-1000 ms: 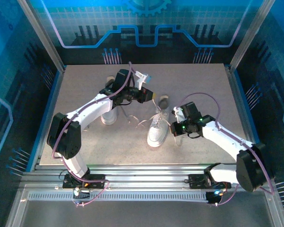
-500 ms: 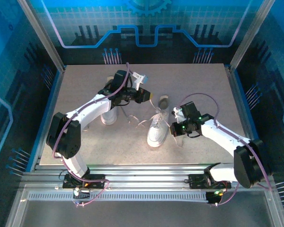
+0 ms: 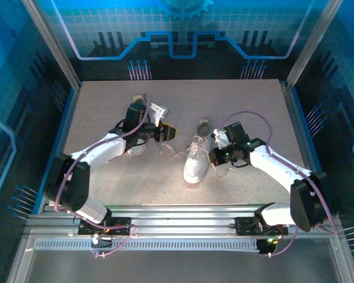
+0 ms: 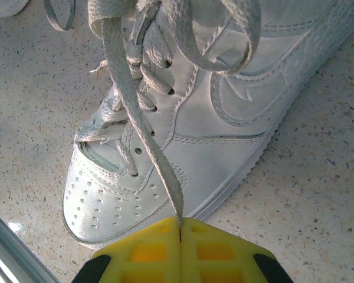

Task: Tie the shoes

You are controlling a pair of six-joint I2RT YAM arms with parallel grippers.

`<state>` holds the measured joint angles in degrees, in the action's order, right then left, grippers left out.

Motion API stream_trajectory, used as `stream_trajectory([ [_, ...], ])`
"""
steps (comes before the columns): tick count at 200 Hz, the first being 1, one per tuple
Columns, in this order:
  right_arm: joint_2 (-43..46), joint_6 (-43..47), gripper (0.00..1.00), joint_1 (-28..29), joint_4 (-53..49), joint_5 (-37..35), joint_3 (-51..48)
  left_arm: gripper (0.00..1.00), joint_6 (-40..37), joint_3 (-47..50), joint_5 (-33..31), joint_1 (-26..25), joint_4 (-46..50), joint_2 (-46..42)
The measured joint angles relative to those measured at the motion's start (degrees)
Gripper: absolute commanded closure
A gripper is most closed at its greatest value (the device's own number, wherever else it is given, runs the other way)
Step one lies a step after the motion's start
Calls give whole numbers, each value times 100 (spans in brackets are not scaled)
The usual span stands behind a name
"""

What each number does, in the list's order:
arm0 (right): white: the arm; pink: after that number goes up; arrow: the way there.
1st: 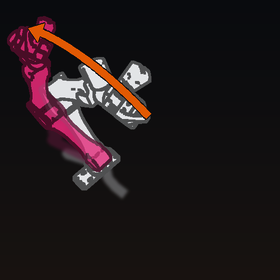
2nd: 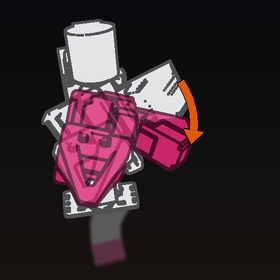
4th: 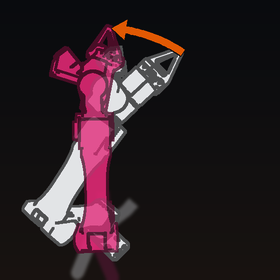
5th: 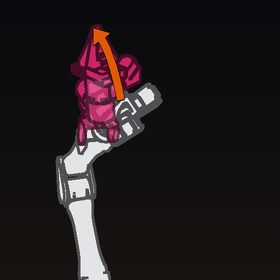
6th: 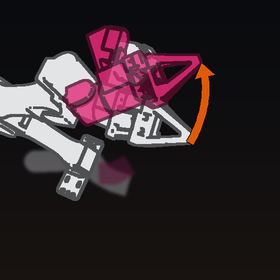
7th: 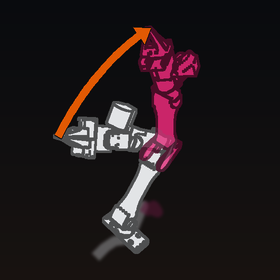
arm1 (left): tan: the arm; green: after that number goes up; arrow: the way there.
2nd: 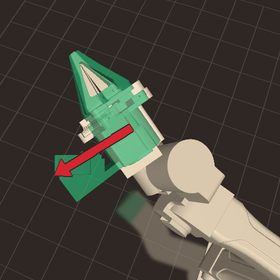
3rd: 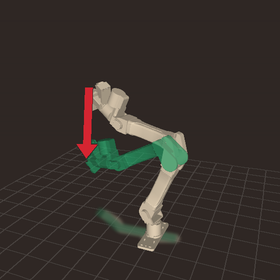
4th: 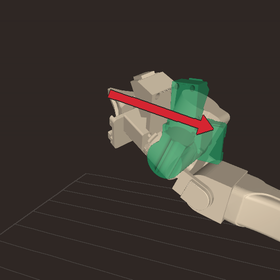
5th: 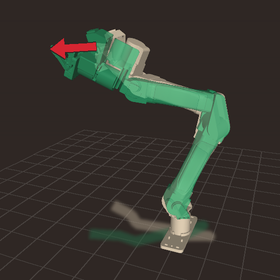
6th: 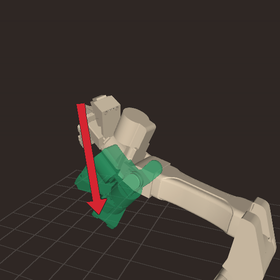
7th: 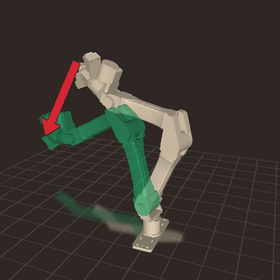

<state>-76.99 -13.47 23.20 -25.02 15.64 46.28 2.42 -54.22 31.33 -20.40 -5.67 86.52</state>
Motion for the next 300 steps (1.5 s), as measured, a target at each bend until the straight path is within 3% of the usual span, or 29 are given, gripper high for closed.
stream_trajectory([
  [33,-28,42,100,0,11,7,35,58,-717,103,247,-48,-380,-291],
  [50,-28,42,100,-4,15,31,37,59,-1528,44,256,-304,-173,-260],
  [87,-28,37,100,-131,33,243,37,63,-3274,-734,-57,-1250,577,413],
  [132,-28,-7,100,-315,160,520,37,65,-4428,-1049,-535,-1648,723,1106],
  [275,-131,-2,100,-341,149,776,68,68,-5235,-1093,-1182,-1937,319,1727],
  [300,-142,-2,100,-341,149,844,87,77,-5274,-1088,-1276,-1974,173,1727],
])
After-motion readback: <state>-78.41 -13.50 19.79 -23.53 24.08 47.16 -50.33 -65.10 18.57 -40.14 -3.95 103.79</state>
